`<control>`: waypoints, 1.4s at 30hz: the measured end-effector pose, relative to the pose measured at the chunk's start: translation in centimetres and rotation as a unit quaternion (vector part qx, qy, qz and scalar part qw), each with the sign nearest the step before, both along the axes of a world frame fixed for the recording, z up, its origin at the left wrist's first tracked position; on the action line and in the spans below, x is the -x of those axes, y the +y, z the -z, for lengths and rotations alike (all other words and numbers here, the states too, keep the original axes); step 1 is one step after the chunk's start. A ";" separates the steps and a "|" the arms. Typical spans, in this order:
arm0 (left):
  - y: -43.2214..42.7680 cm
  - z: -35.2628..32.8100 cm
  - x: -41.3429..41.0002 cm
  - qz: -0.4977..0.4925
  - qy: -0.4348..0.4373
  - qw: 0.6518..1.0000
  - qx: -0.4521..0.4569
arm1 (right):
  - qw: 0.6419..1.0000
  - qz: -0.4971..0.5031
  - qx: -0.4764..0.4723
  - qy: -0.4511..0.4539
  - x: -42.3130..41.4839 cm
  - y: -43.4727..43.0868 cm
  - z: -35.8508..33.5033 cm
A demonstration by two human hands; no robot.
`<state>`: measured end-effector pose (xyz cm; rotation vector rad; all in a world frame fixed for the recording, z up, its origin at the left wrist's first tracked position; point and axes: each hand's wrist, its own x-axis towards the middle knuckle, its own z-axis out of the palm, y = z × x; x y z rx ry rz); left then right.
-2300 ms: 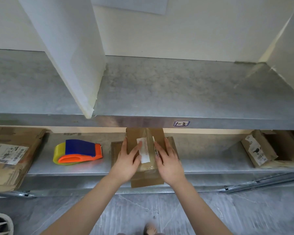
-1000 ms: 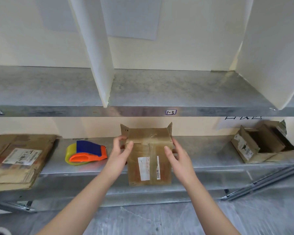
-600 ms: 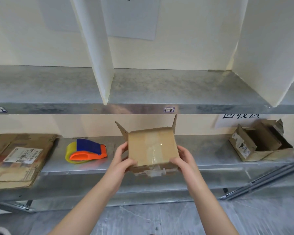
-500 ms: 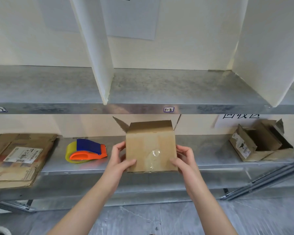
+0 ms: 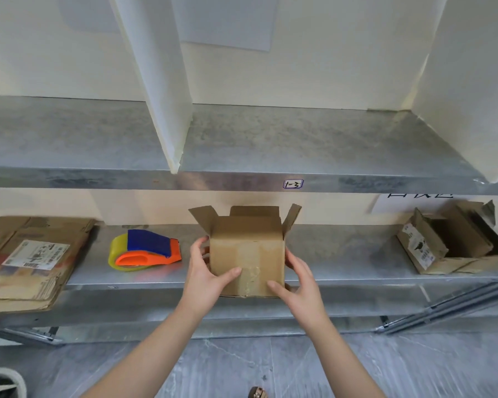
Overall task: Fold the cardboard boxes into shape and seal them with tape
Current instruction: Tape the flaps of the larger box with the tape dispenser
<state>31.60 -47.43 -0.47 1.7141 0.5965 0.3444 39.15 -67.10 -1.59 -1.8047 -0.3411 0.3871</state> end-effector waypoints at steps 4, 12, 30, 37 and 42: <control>0.0 0.8 0.4 0.028 -0.001 1.000 0.007 | 0.997 0.009 -0.063 0.038 0.0 -1.4 0.5; 2.0 2.6 1.2 0.086 0.067 0.991 0.079 | 0.977 0.011 -0.079 0.197 -1.0 -2.8 3.3; 6.2 6.4 4.9 0.210 0.217 0.879 -0.370 | 0.977 0.022 0.157 0.146 -1.5 0.4 7.0; 9.1 4.8 4.7 0.229 0.207 0.792 -0.526 | 0.986 0.023 0.125 0.110 -0.9 -0.1 6.7; 6.7 3.6 2.8 0.251 0.208 0.797 -0.509 | 0.987 0.054 0.129 0.084 -1.2 -3.2 4.7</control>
